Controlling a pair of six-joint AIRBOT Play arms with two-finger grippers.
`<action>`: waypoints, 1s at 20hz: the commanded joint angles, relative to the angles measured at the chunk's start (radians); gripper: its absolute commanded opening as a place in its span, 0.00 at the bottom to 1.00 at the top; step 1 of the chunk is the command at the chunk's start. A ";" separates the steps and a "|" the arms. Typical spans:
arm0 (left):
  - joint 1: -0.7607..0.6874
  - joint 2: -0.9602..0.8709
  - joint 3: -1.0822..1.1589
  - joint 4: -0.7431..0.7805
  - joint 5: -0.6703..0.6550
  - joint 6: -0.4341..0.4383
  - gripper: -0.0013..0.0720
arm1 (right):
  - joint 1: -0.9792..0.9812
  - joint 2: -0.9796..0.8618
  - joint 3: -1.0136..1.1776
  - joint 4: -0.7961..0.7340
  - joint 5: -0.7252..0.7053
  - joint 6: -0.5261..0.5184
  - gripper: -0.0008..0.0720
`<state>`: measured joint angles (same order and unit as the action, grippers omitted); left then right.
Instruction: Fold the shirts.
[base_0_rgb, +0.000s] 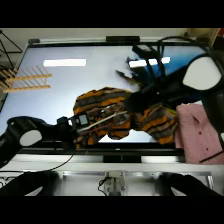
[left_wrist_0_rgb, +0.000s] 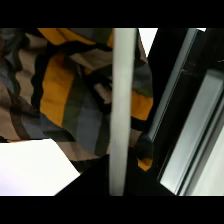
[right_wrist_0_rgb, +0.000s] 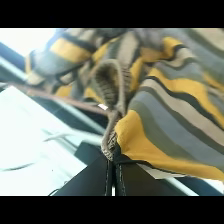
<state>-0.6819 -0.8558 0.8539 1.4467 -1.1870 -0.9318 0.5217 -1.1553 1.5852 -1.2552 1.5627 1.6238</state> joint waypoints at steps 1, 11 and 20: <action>0.000 -0.051 0.001 -0.003 0.122 0.023 0.08 | 0.037 0.002 0.001 -0.016 0.000 0.030 0.09; 0.002 -0.050 0.001 -0.003 0.108 0.011 0.08 | -0.101 0.117 -0.003 -0.526 0.181 0.137 0.74; 0.002 -0.050 0.001 -0.006 0.106 -0.020 0.08 | -0.433 0.190 -0.586 -0.298 -0.161 0.038 0.74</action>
<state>-0.6804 -0.9058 0.8539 1.4425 -1.0805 -0.9321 0.1436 -0.9649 1.1606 -1.6104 1.5658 1.6886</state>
